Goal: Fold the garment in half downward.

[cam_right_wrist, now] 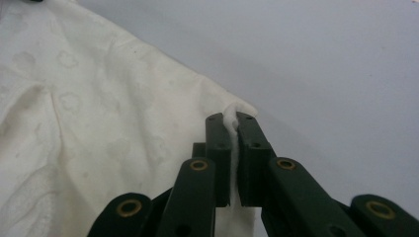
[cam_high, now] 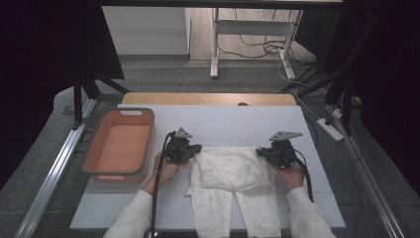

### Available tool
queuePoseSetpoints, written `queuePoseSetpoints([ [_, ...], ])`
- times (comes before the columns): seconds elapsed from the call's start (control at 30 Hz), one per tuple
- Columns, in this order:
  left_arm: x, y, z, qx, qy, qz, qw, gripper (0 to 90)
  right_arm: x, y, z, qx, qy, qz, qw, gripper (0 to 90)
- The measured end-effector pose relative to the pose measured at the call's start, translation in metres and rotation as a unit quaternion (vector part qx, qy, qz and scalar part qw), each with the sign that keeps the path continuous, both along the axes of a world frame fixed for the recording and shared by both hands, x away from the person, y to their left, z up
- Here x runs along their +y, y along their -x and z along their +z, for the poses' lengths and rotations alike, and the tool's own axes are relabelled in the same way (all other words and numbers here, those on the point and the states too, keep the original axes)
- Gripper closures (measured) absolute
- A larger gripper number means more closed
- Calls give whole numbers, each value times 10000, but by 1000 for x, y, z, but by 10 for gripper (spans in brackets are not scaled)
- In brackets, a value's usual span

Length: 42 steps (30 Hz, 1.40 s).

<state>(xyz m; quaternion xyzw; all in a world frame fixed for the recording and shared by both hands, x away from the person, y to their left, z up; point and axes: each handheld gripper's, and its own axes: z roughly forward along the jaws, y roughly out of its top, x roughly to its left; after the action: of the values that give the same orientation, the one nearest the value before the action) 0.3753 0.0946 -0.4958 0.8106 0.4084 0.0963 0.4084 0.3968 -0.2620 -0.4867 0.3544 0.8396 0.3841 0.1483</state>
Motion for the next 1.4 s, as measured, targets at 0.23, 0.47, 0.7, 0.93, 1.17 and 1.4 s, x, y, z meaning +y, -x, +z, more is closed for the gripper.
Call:
queuePoseSetpoints([
  [0.23,2,-4,3,-29,67,73,9999,876,1,-4,3,-70,-88,-80,9999,854],
  [0.47,3,-9,8,-105,107,117,9998,874,4,-9,10,-191,-138,-91,9997,854],
  [0.7,1,-13,9,-134,89,103,9998,873,1,-12,9,-168,-187,-158,9996,854],
  [0.93,2,-20,12,-174,108,128,9997,872,1,-15,10,-221,-181,-194,9994,854],
  [1.17,9,-26,17,-224,188,220,9993,872,8,-21,19,-358,-268,-126,9989,854],
  [1.4,10,-32,20,-280,230,248,9990,871,8,-26,24,-427,-315,-149,9985,853],
])
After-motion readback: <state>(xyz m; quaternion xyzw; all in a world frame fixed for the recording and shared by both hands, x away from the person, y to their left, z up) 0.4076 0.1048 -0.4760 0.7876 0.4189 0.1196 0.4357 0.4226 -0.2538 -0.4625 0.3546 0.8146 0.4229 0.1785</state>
